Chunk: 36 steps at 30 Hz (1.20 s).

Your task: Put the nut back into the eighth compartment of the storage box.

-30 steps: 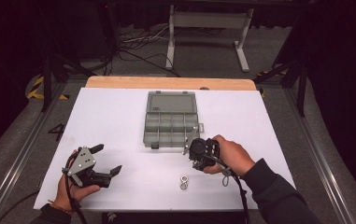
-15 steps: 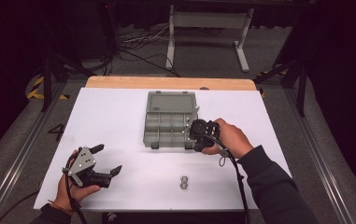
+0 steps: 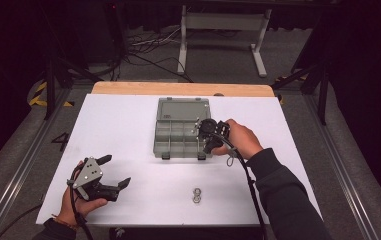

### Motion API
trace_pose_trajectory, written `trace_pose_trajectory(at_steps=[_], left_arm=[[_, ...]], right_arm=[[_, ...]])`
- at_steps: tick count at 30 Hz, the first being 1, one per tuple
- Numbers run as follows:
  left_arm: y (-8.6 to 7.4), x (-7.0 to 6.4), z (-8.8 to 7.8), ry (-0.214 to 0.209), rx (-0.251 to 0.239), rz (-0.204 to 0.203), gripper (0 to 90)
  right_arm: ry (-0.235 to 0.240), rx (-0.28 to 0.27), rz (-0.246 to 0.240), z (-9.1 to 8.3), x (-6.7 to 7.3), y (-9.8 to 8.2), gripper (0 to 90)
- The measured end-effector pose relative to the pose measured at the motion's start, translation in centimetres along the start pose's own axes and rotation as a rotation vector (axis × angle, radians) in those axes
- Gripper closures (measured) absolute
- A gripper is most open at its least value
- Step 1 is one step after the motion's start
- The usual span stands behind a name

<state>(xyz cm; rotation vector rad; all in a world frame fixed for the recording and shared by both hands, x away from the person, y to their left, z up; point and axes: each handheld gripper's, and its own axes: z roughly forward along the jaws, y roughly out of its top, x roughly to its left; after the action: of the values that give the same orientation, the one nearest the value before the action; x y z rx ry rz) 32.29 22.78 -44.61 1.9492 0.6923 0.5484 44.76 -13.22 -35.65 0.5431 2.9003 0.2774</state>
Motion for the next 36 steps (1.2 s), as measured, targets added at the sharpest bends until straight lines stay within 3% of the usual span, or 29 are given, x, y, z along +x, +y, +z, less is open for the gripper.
trace_pose_trajectory(at_steps=[18, 36], left_arm=[[0.0, 0.1, -0.1, -0.011, -0.007, -0.001, 4.4], [0.0, 0.2, -0.2, -0.013, -0.01, 0.001, 4.6]], right_arm=[[-0.005, 0.033, 0.033, 1.9, -2.1, 1.1, 70.5], [0.029, 0.043, 0.038, 3.0, -2.0, 1.5, 70.4]])
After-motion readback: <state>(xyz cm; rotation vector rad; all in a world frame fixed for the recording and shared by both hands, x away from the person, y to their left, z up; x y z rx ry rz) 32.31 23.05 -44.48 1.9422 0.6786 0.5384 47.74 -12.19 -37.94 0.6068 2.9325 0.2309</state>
